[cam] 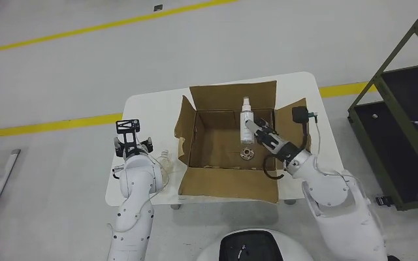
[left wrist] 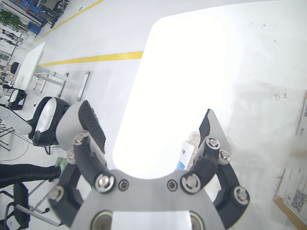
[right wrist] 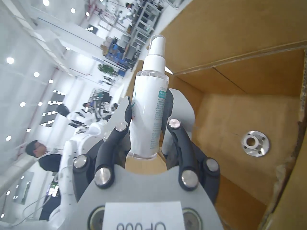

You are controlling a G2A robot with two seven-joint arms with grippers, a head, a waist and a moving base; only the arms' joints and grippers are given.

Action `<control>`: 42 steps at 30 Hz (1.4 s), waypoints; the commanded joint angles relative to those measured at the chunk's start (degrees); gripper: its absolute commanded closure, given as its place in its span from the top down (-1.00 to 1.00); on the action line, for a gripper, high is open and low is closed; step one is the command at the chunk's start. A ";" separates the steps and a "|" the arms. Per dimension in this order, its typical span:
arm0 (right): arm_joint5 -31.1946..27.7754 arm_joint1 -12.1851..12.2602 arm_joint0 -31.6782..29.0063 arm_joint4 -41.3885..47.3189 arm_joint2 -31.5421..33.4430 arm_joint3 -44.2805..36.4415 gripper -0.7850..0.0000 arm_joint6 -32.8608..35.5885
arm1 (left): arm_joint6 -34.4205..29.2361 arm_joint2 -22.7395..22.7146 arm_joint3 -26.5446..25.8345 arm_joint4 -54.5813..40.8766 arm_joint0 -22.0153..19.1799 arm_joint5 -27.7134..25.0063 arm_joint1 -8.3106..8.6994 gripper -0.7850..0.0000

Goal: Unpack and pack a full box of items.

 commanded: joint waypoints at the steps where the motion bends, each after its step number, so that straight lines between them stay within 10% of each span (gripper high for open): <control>1: -2.93 0.17 -0.78 3.96 1.10 -0.12 -1.00 -0.02 | 0.00 0.00 0.00 0.00 0.00 0.00 0.00 1.00; 24: -9.00 0.78 -2.78 16.58 3.09 1.69 -1.00 -2.31 | 0.00 0.00 0.00 0.00 0.00 0.00 0.00 1.00; 32: -13.49 1.59 -7.53 27.28 10.03 -0.46 -1.00 -4.28 | 0.00 0.00 0.00 0.00 0.00 0.00 0.00 1.00; 42: -12.33 3.21 -15.81 17.97 21.57 -5.98 -1.00 -6.93 | 0.00 0.00 0.00 0.00 0.00 0.00 0.00 1.00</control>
